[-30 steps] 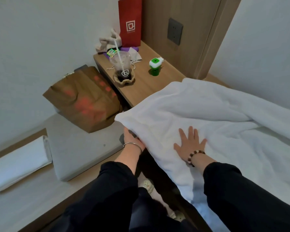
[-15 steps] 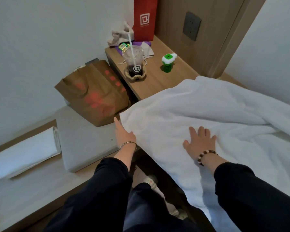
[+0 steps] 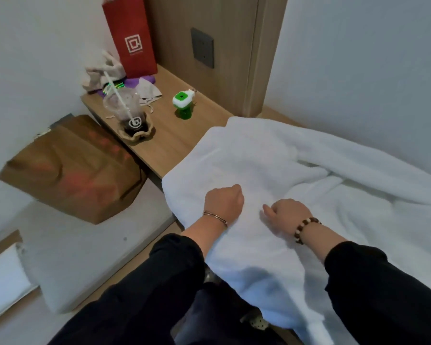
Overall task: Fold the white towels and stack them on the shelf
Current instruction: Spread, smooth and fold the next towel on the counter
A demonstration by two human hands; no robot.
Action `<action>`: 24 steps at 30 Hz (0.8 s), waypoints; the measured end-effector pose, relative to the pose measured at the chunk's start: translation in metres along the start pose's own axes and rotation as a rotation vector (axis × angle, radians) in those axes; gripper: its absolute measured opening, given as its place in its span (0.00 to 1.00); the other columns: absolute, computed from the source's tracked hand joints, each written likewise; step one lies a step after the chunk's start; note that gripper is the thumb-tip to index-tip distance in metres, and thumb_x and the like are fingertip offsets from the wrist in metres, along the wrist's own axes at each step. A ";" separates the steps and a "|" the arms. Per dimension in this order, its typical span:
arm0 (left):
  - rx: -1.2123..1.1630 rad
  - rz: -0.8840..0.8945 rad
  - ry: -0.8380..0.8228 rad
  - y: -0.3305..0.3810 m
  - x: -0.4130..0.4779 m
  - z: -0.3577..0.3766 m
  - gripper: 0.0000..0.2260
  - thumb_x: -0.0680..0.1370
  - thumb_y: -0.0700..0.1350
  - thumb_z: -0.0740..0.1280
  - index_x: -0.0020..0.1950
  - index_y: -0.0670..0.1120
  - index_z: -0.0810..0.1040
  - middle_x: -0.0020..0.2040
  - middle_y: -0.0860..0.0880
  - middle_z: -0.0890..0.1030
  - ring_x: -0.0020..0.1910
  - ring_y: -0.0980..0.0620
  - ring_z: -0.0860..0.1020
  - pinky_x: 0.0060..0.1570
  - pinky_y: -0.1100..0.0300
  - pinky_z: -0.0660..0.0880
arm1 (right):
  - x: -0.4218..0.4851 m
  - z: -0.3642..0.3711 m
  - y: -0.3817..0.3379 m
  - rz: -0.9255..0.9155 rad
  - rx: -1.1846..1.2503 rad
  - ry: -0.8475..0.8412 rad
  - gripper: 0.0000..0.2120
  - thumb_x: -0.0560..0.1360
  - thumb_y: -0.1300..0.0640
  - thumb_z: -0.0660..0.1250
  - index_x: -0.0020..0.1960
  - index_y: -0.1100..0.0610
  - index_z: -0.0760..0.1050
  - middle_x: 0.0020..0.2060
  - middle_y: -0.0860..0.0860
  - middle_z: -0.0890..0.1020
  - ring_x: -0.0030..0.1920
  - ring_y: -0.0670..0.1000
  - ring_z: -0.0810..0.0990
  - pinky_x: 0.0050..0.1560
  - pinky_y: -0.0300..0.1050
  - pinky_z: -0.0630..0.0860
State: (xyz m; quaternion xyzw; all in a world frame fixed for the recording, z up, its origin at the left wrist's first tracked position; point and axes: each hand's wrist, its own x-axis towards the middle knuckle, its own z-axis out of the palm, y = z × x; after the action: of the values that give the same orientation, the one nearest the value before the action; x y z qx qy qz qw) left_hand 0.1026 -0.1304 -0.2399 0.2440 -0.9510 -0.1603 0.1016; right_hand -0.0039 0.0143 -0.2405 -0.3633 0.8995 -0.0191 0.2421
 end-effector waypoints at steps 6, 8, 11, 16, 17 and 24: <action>0.054 0.189 0.018 -0.018 0.075 0.004 0.21 0.75 0.38 0.64 0.68 0.43 0.72 0.68 0.42 0.73 0.66 0.41 0.70 0.62 0.49 0.69 | 0.050 -0.056 0.029 -0.055 0.230 0.611 0.09 0.78 0.60 0.60 0.51 0.61 0.78 0.47 0.58 0.81 0.50 0.60 0.76 0.45 0.48 0.70; 0.099 0.137 -0.268 -0.020 0.095 0.010 0.24 0.80 0.46 0.57 0.76 0.47 0.59 0.74 0.46 0.64 0.71 0.45 0.62 0.67 0.51 0.62 | 0.075 -0.064 0.039 0.046 0.098 0.369 0.16 0.80 0.56 0.56 0.65 0.60 0.71 0.58 0.59 0.77 0.59 0.60 0.73 0.59 0.52 0.67; 0.166 0.126 -0.357 -0.015 0.115 0.017 0.17 0.82 0.52 0.53 0.66 0.47 0.70 0.61 0.46 0.76 0.59 0.45 0.73 0.50 0.53 0.68 | 0.088 -0.056 0.039 0.136 -0.139 0.082 0.20 0.82 0.49 0.47 0.57 0.58 0.74 0.54 0.56 0.77 0.56 0.57 0.76 0.56 0.49 0.71; 0.261 0.181 -0.688 -0.006 0.139 0.013 0.18 0.80 0.55 0.55 0.47 0.44 0.77 0.51 0.43 0.80 0.48 0.42 0.76 0.41 0.56 0.66 | 0.098 -0.058 0.032 0.157 -0.107 -0.202 0.22 0.78 0.43 0.51 0.46 0.56 0.77 0.45 0.54 0.80 0.47 0.56 0.79 0.43 0.45 0.72; 0.249 0.180 -0.658 -0.007 0.142 0.013 0.16 0.80 0.53 0.56 0.47 0.44 0.77 0.52 0.42 0.80 0.49 0.41 0.76 0.41 0.56 0.66 | 0.097 -0.062 0.032 0.151 -0.078 -0.187 0.18 0.77 0.45 0.54 0.41 0.55 0.76 0.41 0.53 0.80 0.42 0.55 0.79 0.40 0.44 0.73; 0.074 -0.164 -0.432 -0.055 0.190 0.019 0.28 0.72 0.56 0.69 0.68 0.46 0.66 0.66 0.43 0.69 0.63 0.42 0.69 0.61 0.52 0.66 | 0.132 -0.095 0.047 0.234 -0.019 0.053 0.24 0.76 0.47 0.66 0.68 0.54 0.66 0.62 0.55 0.71 0.56 0.58 0.76 0.49 0.49 0.74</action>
State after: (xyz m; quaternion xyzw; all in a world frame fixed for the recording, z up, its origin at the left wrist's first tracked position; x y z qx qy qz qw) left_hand -0.0420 -0.2650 -0.2550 0.2838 -0.9330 -0.1816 -0.1266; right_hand -0.1588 -0.0518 -0.2223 -0.2573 0.9419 0.0081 0.2156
